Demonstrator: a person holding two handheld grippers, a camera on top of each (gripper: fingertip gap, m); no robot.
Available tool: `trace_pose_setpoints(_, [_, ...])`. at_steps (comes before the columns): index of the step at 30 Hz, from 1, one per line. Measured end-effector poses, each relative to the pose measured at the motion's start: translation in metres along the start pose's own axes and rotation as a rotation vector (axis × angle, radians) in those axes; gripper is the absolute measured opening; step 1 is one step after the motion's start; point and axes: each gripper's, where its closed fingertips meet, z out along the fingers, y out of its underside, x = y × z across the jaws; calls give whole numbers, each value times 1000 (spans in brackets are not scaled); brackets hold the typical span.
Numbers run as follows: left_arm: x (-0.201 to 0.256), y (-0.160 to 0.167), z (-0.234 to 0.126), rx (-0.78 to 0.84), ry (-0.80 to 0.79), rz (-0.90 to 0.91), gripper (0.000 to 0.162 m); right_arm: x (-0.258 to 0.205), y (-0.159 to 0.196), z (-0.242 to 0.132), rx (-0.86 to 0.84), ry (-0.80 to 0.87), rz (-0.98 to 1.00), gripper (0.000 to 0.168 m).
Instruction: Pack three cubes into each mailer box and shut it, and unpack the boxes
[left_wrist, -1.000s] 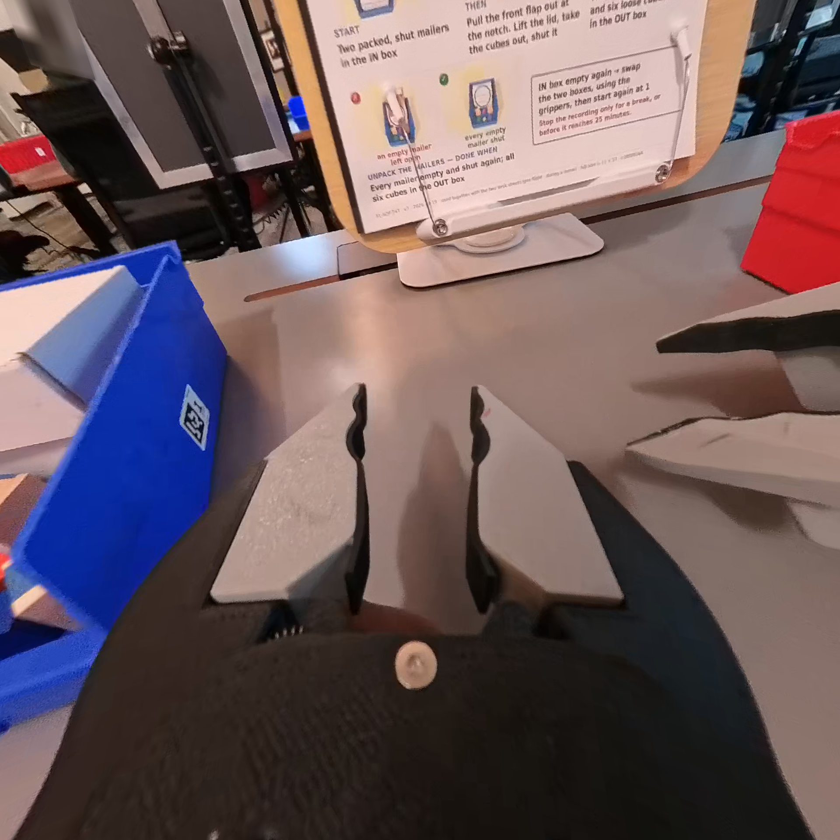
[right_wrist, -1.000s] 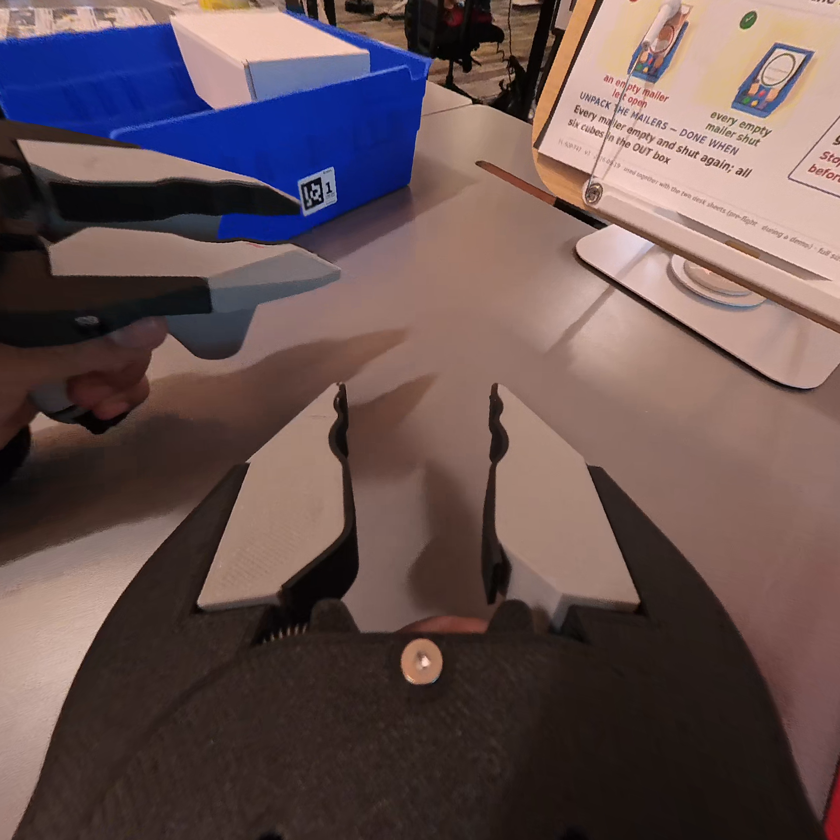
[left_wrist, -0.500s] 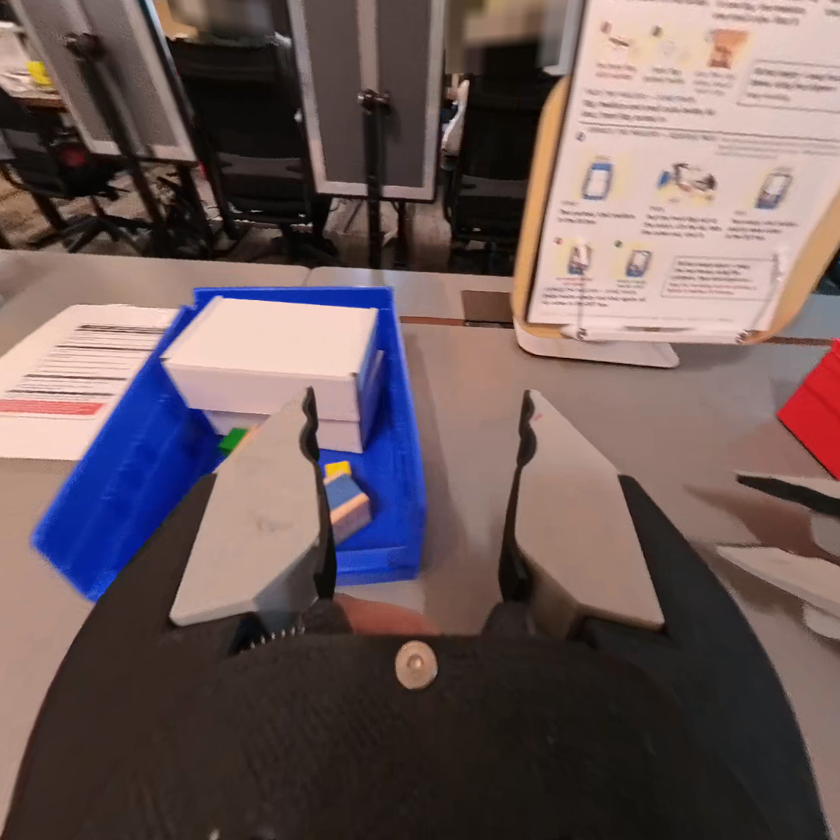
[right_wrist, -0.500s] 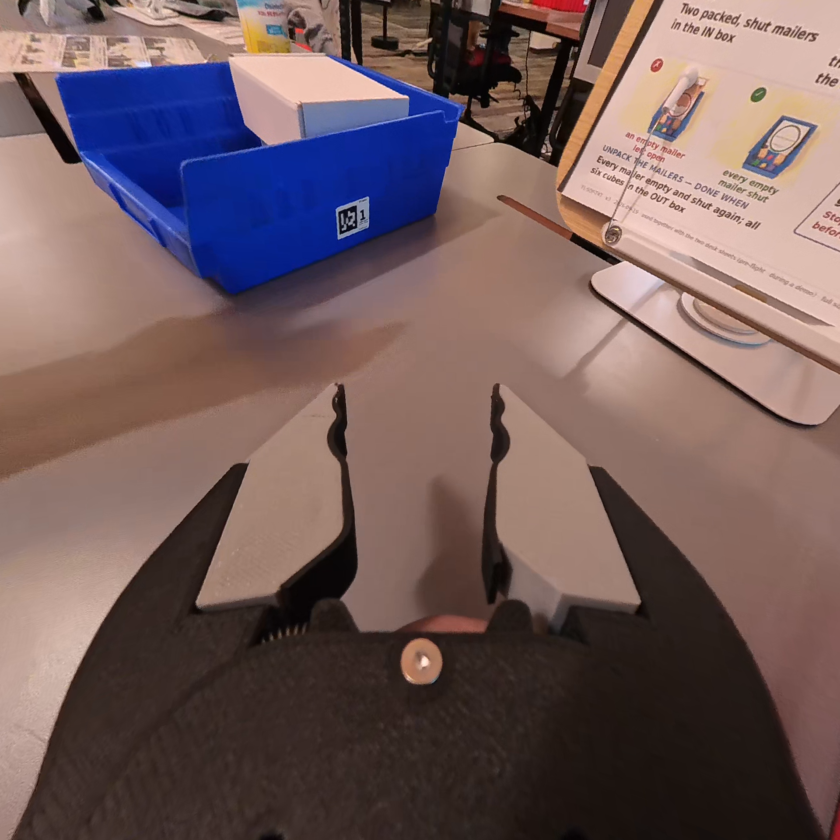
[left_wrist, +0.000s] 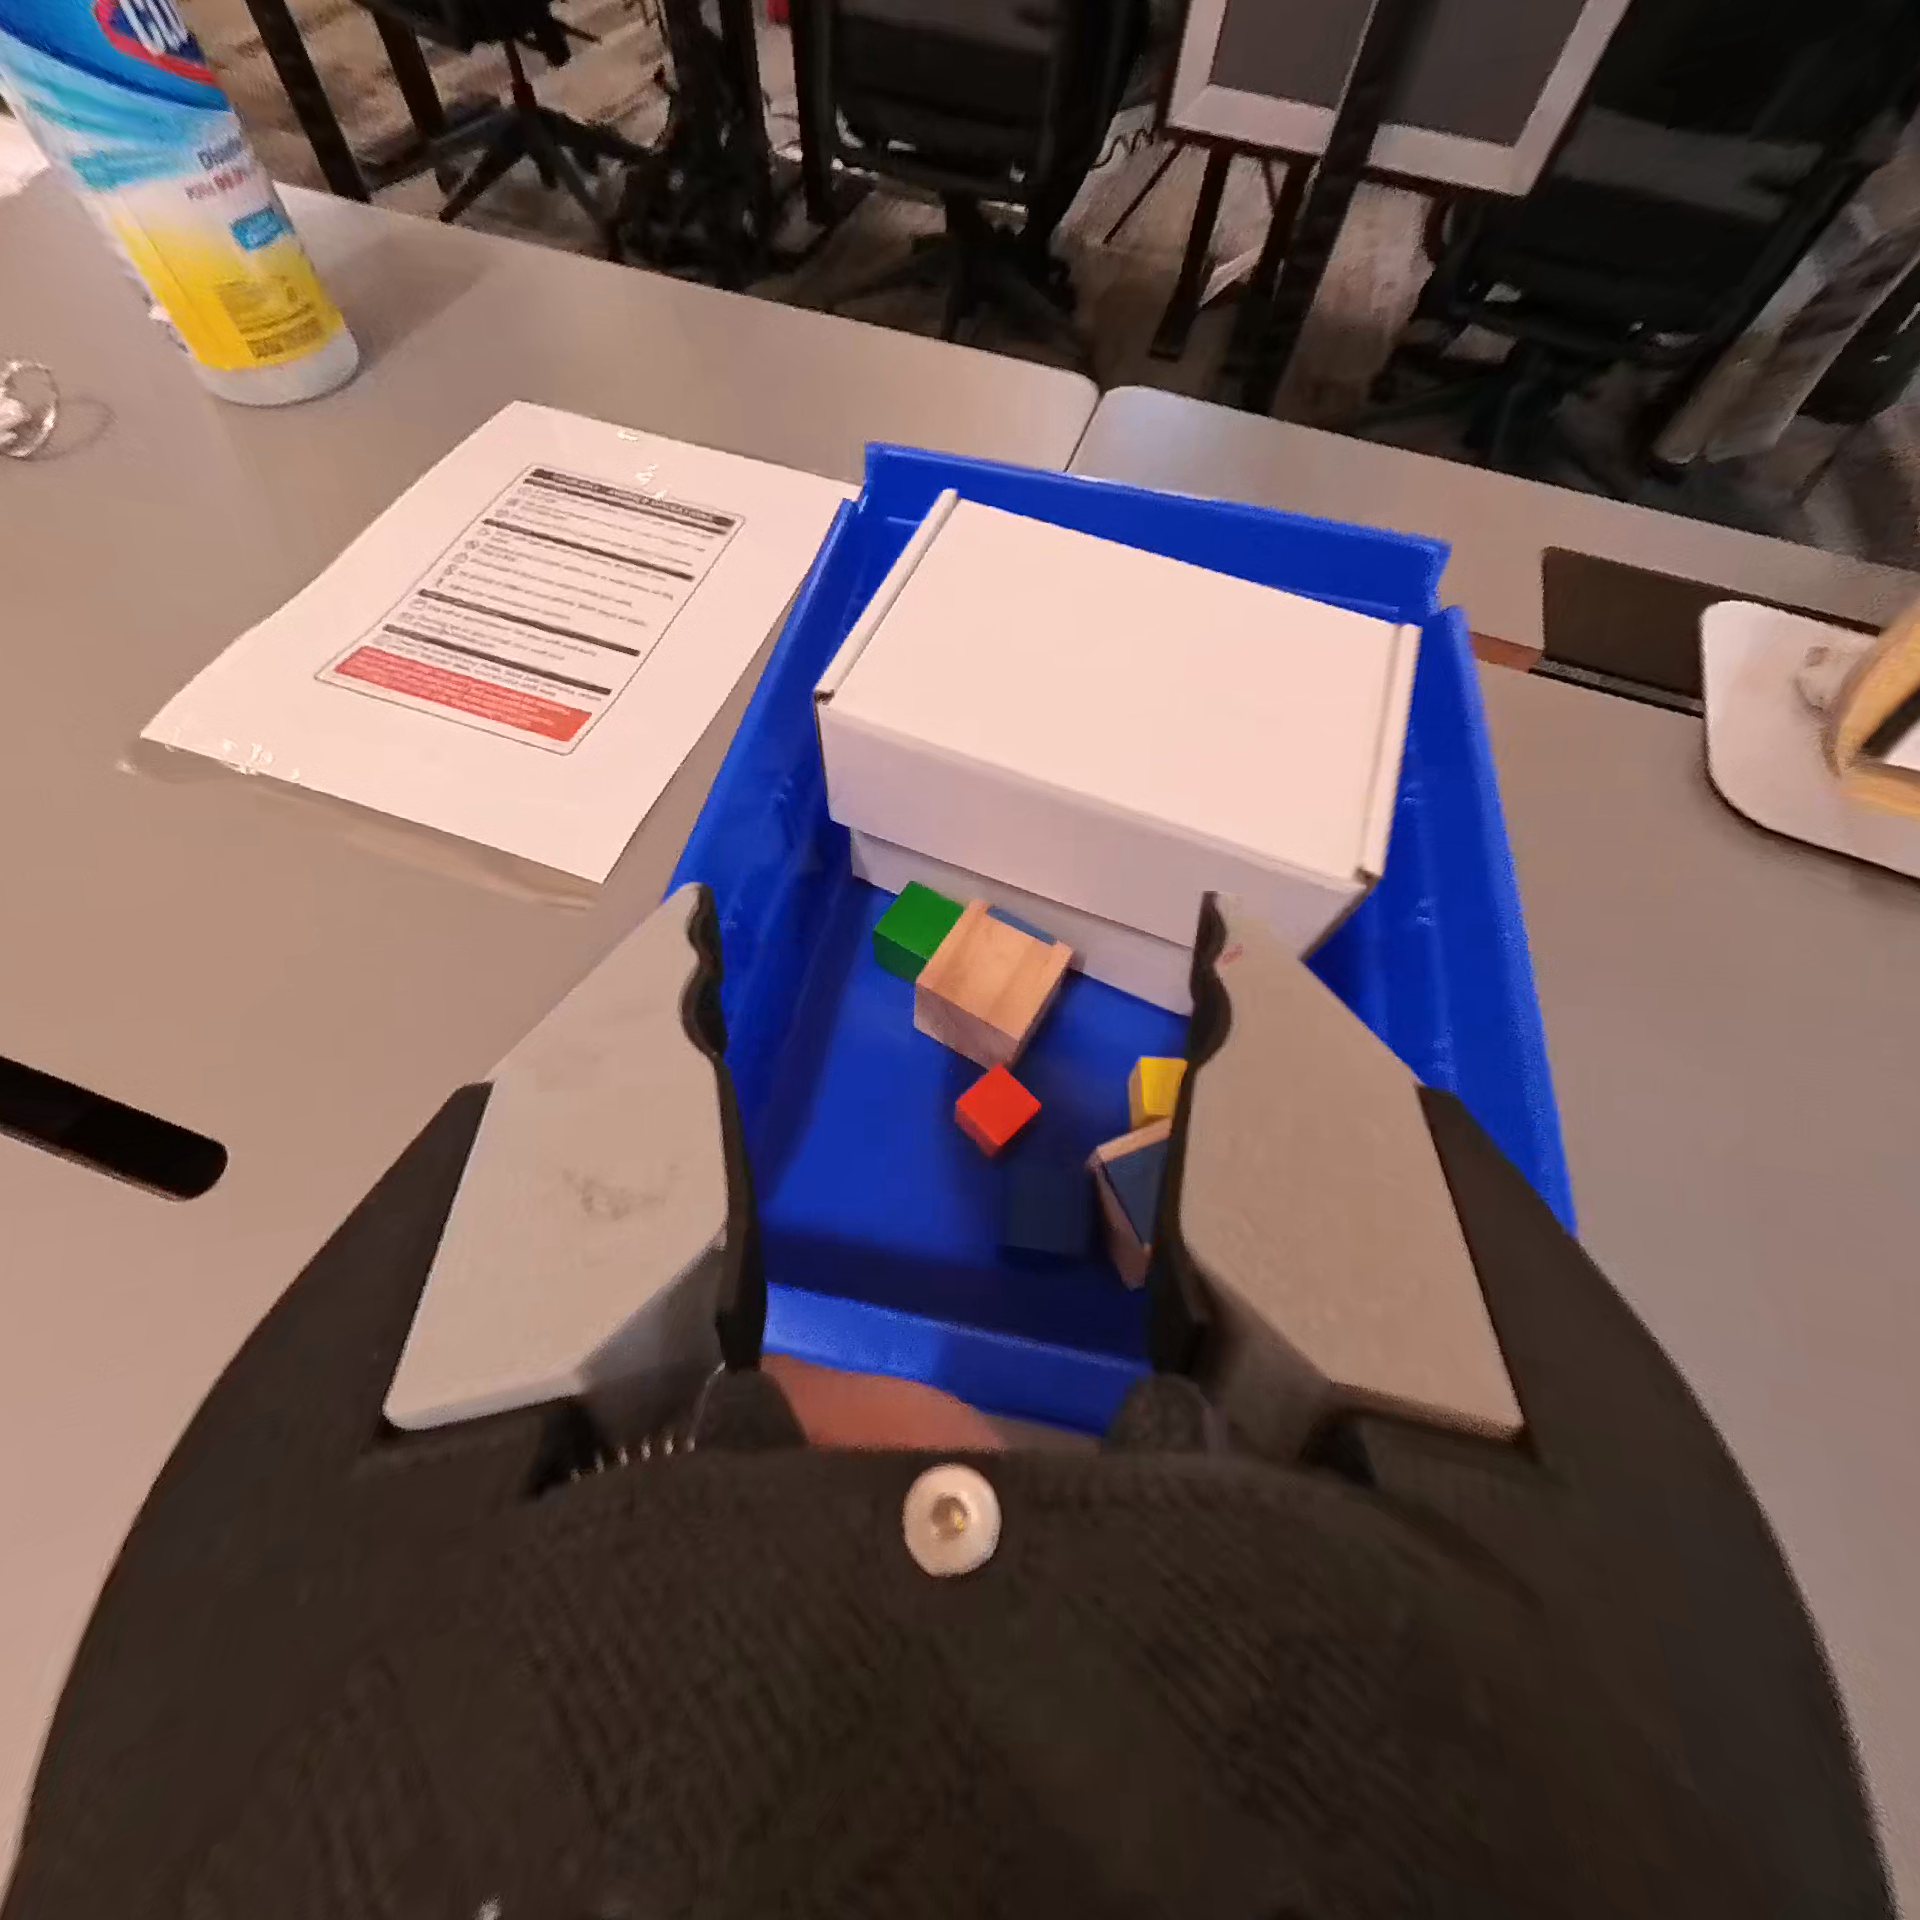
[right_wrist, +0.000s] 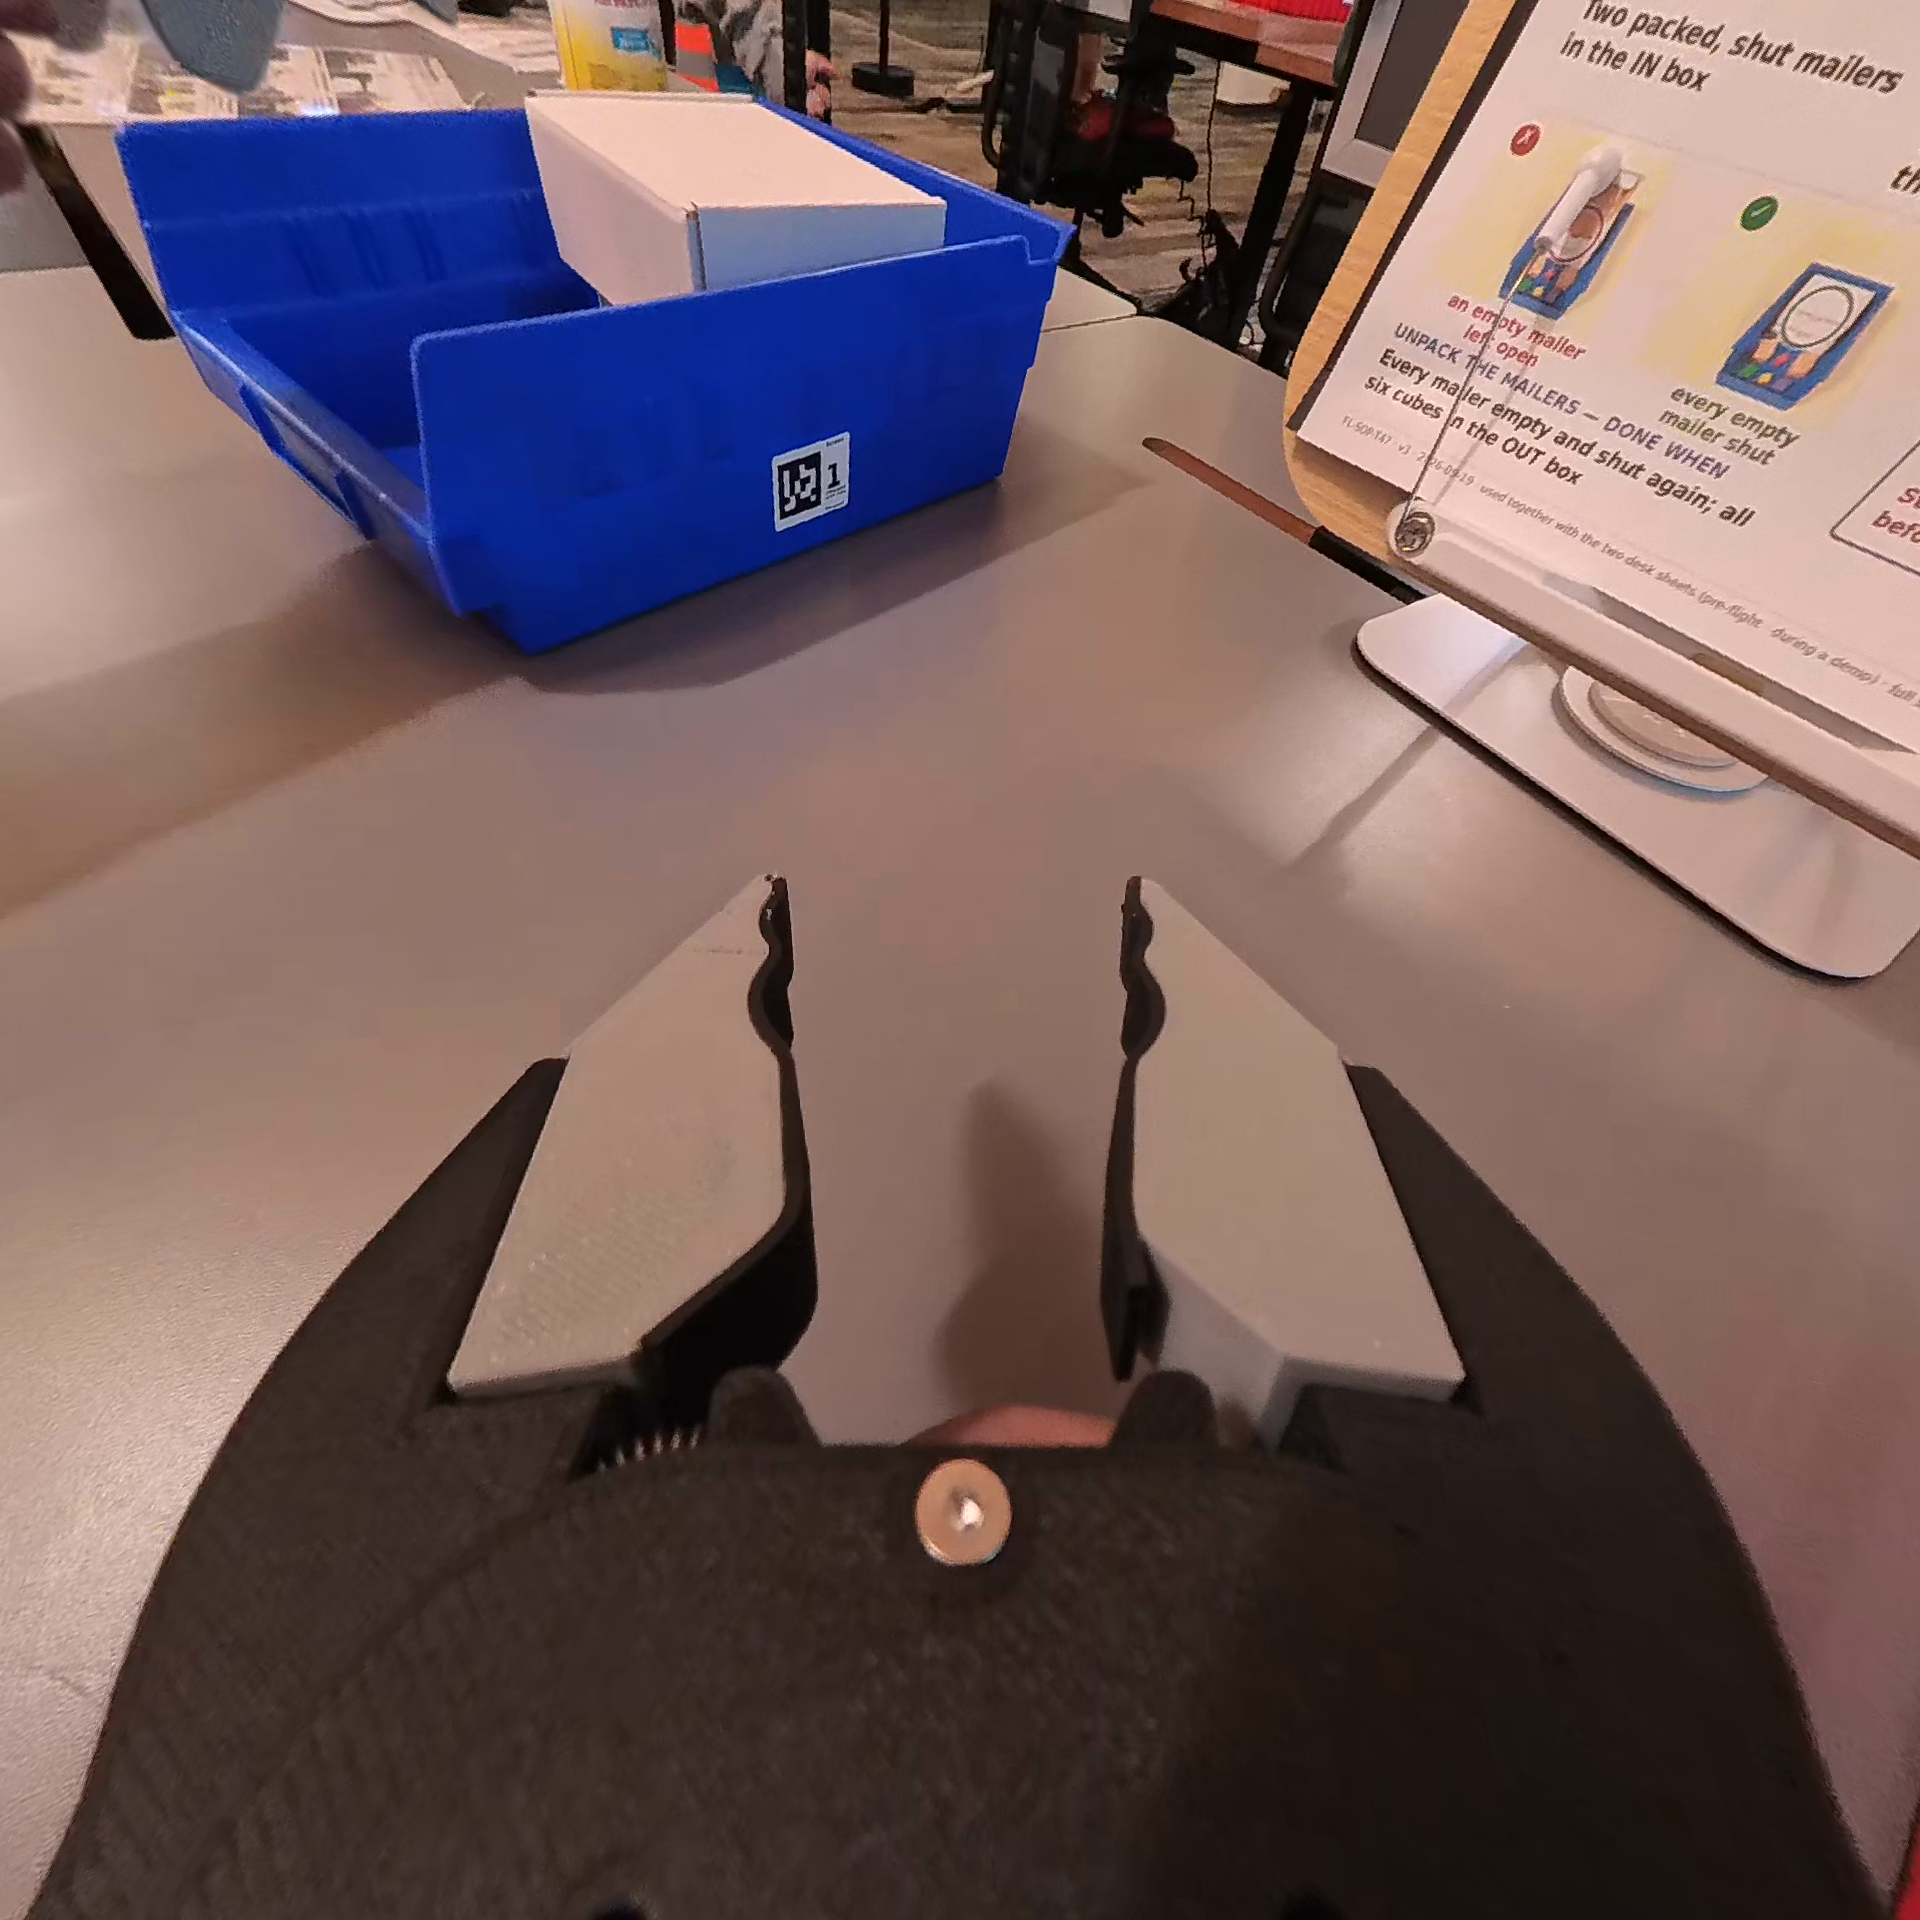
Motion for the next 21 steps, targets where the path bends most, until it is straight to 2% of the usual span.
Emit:
trace_pose_setpoints(8, [-19, 9, 36, -65, -12, -104, 90, -2, 1, 1, -4, -11, 3, 62])
trace_pose_setpoints(21, [-28, 5, 55, -42, 4, -176, 87, -6, -5, -2, 26, -4, -30, 59])
